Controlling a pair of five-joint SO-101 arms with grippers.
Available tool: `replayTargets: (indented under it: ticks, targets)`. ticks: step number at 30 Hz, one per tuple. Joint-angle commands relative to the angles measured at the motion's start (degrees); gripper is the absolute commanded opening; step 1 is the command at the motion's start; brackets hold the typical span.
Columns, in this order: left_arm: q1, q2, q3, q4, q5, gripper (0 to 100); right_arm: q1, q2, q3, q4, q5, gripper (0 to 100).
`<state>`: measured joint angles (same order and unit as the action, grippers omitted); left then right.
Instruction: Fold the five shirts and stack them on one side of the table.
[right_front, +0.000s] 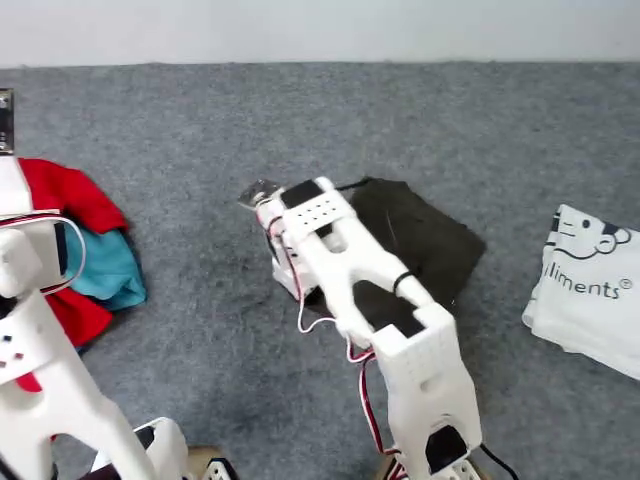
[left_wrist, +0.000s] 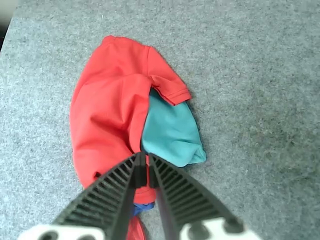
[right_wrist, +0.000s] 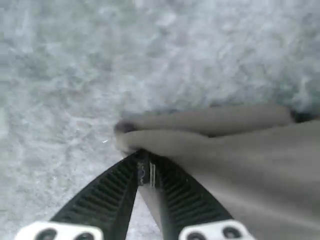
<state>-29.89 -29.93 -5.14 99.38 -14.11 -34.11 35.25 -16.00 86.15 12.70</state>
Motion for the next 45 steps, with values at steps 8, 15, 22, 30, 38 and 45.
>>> replayTargets:
  ticks: [8, 15, 22, 30, 38, 45]
  targets:
    - [-0.3, -1.4, 0.0, 1.1, -0.5, 2, 5.3, -10.2, -15.7, 16.7, -0.6, 0.9]
    - [-0.2, -1.4, 0.0, 1.1, -0.5, 2, 13.8, -12.3, -15.7, 6.2, -0.2, 1.2]
    - [-0.2, -1.4, -0.2, 1.1, -0.5, 2, 16.6, 3.9, -18.1, -15.2, 5.9, 0.9]
    - [-0.3, -1.4, -0.3, 1.1, -0.5, 2, 18.3, 15.8, -32.9, -19.3, 9.4, 0.9]
    - [-0.3, -1.4, -0.3, 1.1, -0.5, 2, 18.5, 16.1, -54.2, 1.6, 2.2, 0.9]
    - [-0.2, -1.4, -0.3, 1.1, -0.4, 2, 19.4, 15.6, -60.9, 17.1, -11.1, 0.9]
